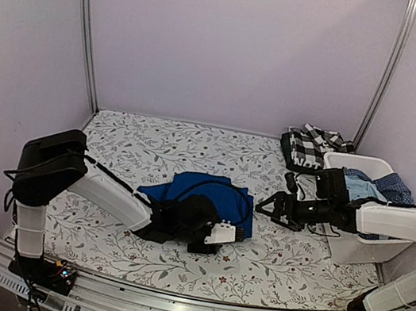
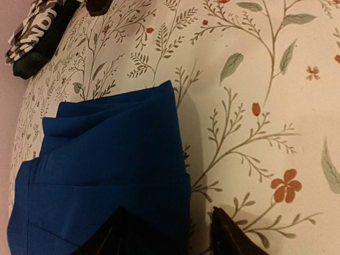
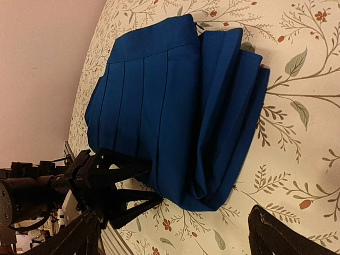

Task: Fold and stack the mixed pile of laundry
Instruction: Pick up the square-folded skirt from the center of the board, then pass from the left arm to the right

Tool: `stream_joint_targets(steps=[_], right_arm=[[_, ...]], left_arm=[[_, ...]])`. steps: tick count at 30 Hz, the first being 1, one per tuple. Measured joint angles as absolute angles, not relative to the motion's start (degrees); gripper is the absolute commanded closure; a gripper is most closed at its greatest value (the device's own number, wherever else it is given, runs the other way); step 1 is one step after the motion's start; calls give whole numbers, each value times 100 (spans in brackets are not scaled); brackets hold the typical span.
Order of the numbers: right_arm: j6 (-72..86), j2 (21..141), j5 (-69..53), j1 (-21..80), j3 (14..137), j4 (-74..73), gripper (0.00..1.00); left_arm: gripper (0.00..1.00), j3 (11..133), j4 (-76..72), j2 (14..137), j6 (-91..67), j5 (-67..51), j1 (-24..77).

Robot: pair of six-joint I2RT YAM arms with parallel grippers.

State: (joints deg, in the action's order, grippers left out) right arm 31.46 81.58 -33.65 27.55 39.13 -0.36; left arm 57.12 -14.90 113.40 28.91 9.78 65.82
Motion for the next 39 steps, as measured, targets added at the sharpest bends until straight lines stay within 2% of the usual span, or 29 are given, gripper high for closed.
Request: stream_joint_targets(steps=[5,7,24,28,32,39], right_arm=[[3308,8368,-3426,2755,3868,62,3],[3387,8519,-3494,2755,3833,167,3],[4770,9874,-4250,2926,4066,1341,3],[5089,10256,-4414,3140,4366,1614,7],[5413,10532,-4471,3301,4628,1785,14],[6082,10908,-4375,3568,4849,2104,15]], left_arm=[[89,5935,-1785,11684,3144,1365,6600],[100,5957,-1855,11736,3157,1468,6600],[100,5435,-2589,11128,2604,788,6351],[100,5391,-2648,11122,2587,764,6348],[100,5330,-2727,11120,2591,746,6348],[100,5312,-2797,11120,2630,773,6348]])
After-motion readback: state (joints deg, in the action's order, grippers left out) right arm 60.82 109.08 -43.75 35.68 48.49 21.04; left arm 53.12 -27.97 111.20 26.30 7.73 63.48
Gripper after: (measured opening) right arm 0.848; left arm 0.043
